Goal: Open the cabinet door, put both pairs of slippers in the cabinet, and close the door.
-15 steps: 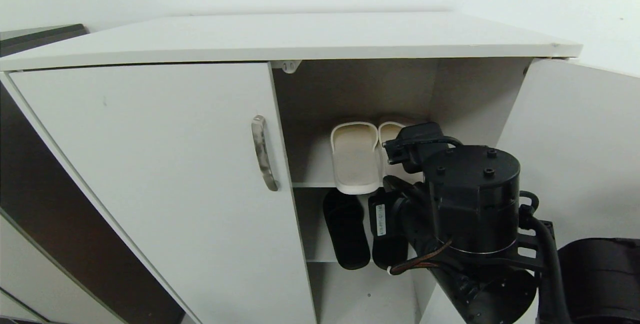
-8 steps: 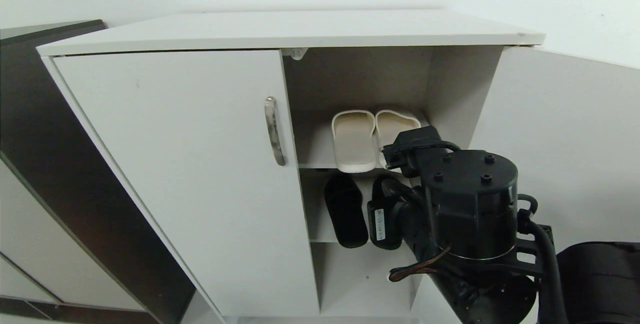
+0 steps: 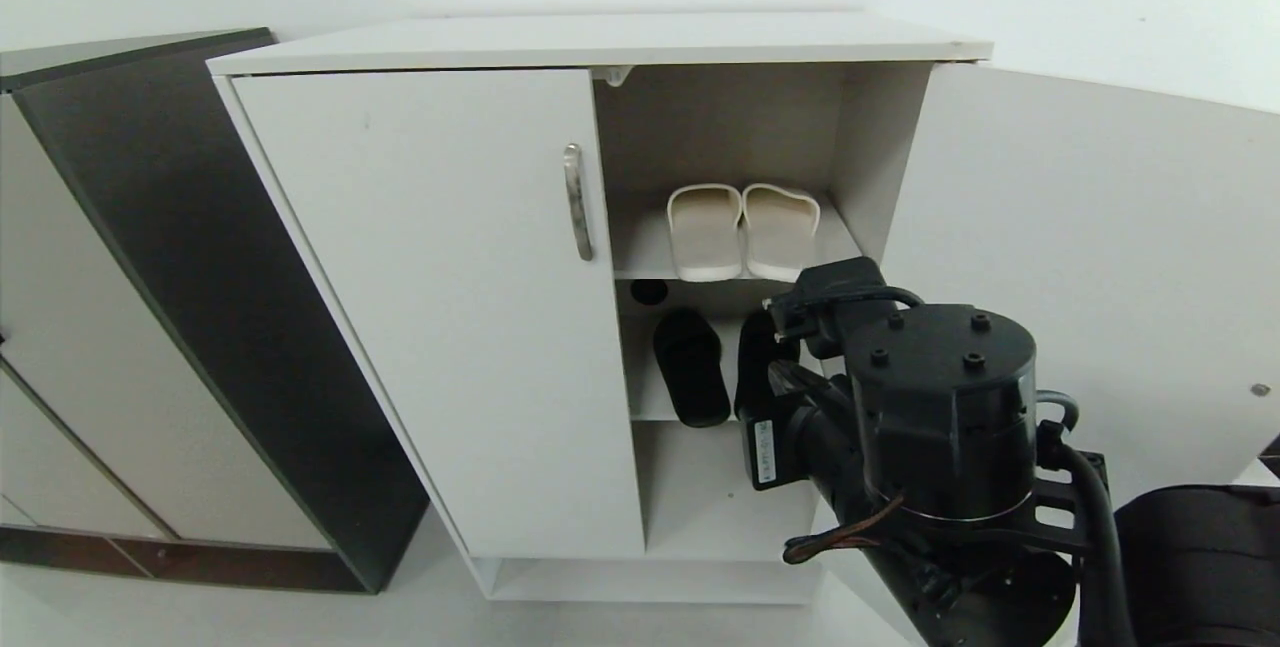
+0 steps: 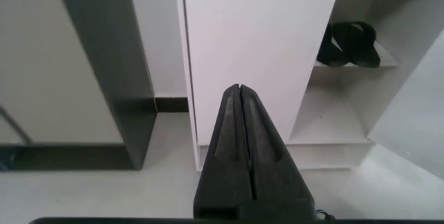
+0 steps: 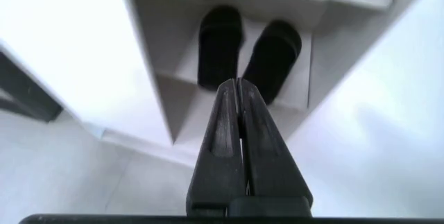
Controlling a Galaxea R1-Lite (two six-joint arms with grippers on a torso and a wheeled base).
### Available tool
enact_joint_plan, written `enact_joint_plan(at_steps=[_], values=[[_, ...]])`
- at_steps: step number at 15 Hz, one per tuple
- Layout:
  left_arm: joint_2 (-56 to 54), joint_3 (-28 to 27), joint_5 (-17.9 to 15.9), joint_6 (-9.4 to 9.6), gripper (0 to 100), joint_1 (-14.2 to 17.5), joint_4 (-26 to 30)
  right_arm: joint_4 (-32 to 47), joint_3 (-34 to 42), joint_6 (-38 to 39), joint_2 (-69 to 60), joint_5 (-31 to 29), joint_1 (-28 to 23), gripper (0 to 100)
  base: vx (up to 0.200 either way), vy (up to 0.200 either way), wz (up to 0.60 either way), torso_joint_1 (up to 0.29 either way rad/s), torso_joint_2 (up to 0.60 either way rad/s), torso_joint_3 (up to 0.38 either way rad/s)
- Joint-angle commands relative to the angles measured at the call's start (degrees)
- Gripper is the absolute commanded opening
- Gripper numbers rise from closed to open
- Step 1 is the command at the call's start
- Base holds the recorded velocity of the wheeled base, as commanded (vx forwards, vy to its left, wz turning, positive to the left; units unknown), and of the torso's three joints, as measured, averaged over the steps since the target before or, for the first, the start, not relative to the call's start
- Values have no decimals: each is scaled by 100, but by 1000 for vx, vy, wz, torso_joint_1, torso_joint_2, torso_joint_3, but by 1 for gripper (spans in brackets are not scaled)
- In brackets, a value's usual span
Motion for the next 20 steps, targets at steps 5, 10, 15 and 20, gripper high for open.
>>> enact_joint_plan(at_steps=[5,10,15,20], values=[[-1,0,0,-1,0,1,-1,-1,159,-73,2,8,0,0,-200,0,0,4,0,0],[-1,0,0,-1,0,1,-1,-326,388,-302,-7,43,0,0,-120,0,0,1,2,2],[-1,0,0,-1,0,1,-1,-431,423,-354,11,61,-17,0,0,0,0,0,0,0],[-1,0,0,8,0,1,-1,-431,440,-372,20,61,-26,0,0,0,0,0,0,0]])
